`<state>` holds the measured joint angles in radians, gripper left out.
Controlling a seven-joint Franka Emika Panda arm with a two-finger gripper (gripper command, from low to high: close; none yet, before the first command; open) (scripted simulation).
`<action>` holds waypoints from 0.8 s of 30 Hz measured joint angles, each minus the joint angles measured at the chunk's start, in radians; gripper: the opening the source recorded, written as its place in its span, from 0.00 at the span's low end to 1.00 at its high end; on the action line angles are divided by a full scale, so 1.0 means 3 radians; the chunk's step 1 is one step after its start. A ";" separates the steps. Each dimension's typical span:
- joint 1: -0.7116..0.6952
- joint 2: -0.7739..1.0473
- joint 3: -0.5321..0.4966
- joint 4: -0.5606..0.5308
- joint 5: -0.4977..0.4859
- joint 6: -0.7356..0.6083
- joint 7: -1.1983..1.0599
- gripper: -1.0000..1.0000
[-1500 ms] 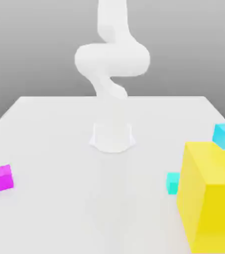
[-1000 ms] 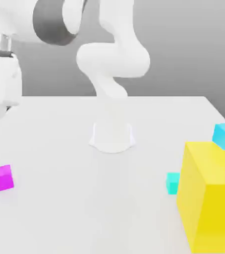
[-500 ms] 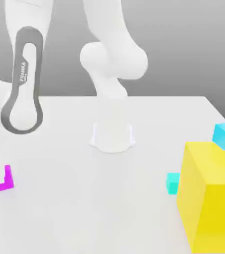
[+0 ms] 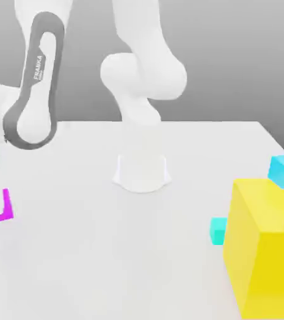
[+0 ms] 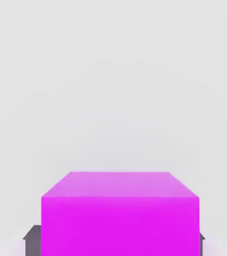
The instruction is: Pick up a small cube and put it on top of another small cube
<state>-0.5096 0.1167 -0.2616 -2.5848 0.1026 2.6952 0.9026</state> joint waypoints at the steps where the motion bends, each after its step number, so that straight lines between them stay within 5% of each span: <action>1: 0.0104 -0.0030 0.0089 0.0073 -0.0030 -0.0100 -0.0012 0.00; 21: 0.2653 -0.0526 0.1513 0.1613 -0.0257 -0.2112 -0.0528 0.00; 24: 0.2854 -0.0475 0.1558 0.1595 -0.0296 -0.2048 -0.0551 0.00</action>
<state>0.3466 -0.0258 0.2059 -2.1062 0.0137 2.0808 0.7372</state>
